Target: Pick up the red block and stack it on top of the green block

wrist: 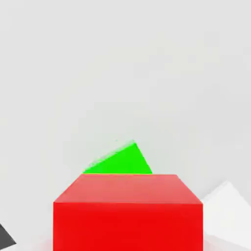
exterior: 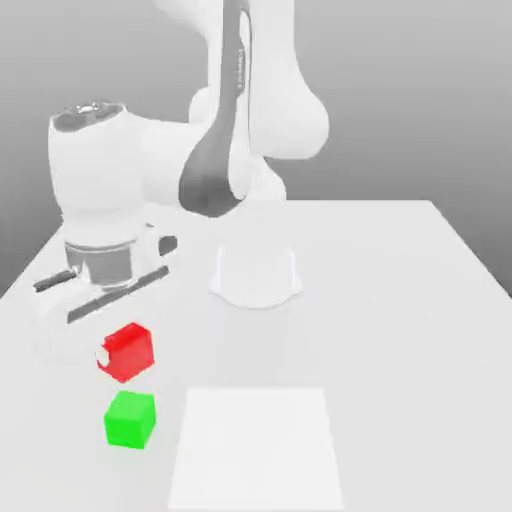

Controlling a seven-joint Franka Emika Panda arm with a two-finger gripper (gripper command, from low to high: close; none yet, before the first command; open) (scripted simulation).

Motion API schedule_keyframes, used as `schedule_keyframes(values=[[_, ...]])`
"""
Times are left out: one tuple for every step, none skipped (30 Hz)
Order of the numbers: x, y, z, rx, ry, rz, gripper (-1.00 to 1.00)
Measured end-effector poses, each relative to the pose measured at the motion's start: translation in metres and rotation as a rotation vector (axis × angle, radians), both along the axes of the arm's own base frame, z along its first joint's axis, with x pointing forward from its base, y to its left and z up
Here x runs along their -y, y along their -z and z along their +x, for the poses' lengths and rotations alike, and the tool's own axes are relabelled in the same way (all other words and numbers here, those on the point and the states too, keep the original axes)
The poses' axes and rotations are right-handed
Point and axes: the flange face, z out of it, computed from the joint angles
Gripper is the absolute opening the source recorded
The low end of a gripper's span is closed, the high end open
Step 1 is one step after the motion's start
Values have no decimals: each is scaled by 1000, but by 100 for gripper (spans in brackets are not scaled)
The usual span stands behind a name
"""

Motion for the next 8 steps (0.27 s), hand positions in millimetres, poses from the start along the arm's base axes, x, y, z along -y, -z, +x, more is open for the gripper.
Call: schedule_keyframes(values=[[0, 8, 0, 0, 2, -1, -100], [0, 16, 1, 0, 3, -1, -100], [0, 25, 1, 0, 3, -1, -100], [-1, 34, 1, 0, 2, 0, -100], [-2, 44, 0, 0, 1, 2, 100], [-2, 44, 0, 0, 1, 2, 100], [-2, 44, 0, 0, 1, 2, 100], [-2, 44, 0, 0, 1, 2, 100]])
